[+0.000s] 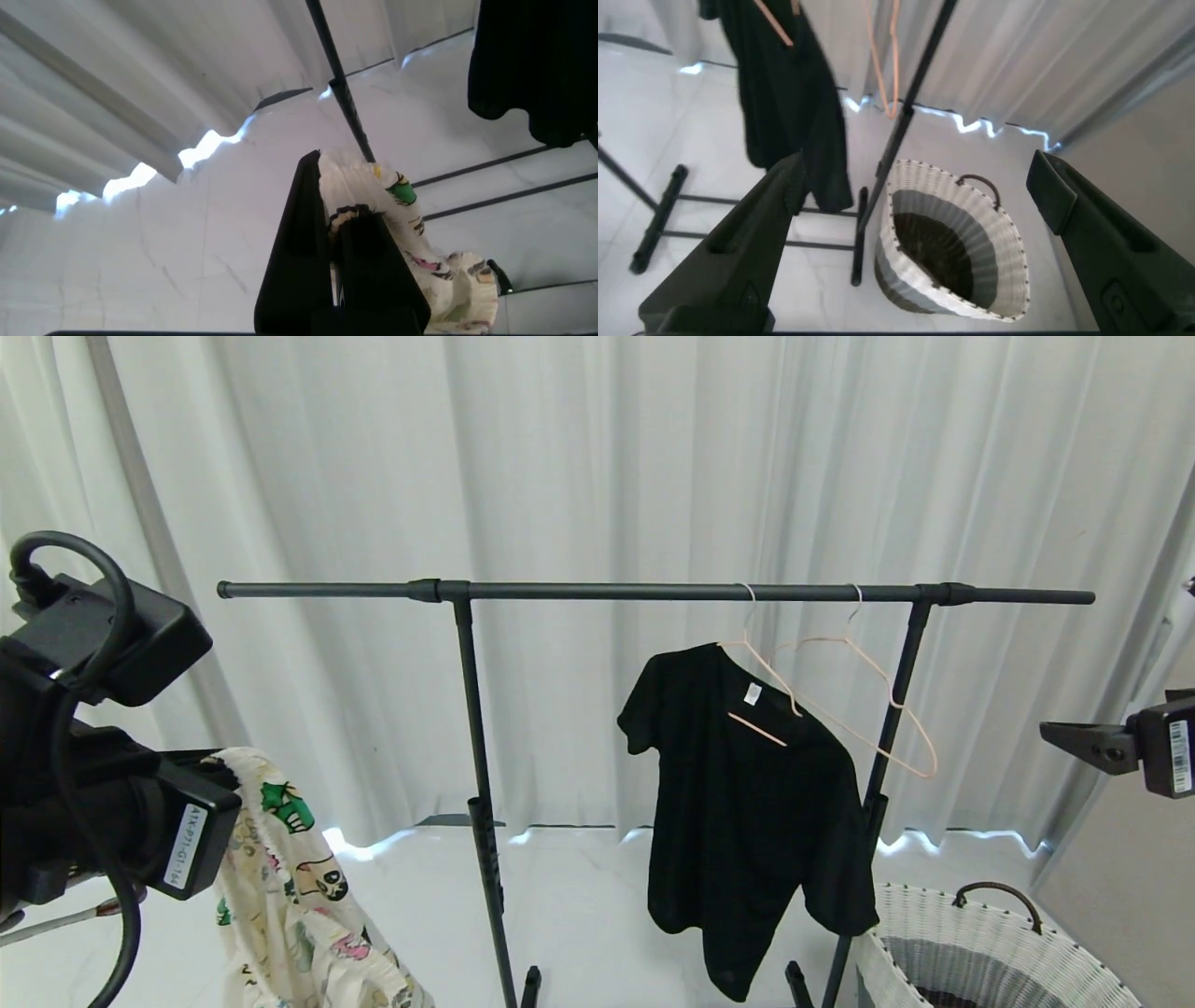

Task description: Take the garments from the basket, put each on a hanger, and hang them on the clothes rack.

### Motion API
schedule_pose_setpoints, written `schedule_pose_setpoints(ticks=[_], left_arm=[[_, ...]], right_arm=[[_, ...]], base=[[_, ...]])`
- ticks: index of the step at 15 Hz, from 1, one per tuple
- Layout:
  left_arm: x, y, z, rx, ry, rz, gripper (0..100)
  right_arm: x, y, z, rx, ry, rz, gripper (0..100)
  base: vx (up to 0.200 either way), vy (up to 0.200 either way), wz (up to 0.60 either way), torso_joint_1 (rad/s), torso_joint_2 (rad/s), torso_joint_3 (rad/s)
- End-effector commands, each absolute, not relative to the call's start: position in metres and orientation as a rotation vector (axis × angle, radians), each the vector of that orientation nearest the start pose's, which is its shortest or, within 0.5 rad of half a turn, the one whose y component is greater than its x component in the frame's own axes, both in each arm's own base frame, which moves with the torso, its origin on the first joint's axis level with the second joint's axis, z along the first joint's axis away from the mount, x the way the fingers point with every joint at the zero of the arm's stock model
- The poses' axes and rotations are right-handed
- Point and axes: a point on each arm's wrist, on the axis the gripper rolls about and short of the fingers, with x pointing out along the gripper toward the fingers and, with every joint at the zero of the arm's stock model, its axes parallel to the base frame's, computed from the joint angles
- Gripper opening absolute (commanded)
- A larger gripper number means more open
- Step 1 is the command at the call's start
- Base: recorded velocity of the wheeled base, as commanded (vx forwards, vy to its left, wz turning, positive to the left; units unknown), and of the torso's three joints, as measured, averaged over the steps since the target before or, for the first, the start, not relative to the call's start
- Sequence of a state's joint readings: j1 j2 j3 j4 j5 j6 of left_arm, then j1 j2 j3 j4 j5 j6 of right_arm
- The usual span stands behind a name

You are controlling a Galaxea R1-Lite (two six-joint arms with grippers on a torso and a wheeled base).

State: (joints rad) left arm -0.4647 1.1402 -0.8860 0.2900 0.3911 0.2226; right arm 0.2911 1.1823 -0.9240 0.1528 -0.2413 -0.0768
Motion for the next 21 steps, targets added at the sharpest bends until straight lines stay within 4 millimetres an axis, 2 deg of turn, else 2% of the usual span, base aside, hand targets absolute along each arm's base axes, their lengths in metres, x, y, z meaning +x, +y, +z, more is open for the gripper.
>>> schedule_pose_setpoints(ticks=[1,4,12,16,21], left_arm=[[0.136,-0.059,0.25,0.443,0.483,-0.13,0],[0.136,-0.059,0.25,0.439,0.481,-0.129,0],[0.136,-0.059,0.251,0.435,0.48,-0.128,0],[0.135,-0.059,0.251,0.435,0.478,-0.129,0],[0.135,-0.063,0.255,0.434,0.428,-0.141,0]], right_arm=[[0.165,0.041,0.266,-0.18,0.396,0.064,100],[0.169,0.042,0.266,-0.179,0.4,0.074,100],[0.177,0.043,0.267,-0.171,0.409,0.09,100],[0.18,0.037,0.265,-0.156,0.421,0.089,100],[0.18,0.037,0.264,-0.158,0.424,0.091,100]], base=[[0.2,0.0,0.0,-0.002,0.0,0.007],[0.0,0.0,0.0,0.0,0.0,0.0],[0.2,0.0,0.0,0.002,0.0,0.002],[0.2,0.0,0.0,0.002,0.01,0.001],[0.0,0.0,0.0,0.0,0.0,0.0]])
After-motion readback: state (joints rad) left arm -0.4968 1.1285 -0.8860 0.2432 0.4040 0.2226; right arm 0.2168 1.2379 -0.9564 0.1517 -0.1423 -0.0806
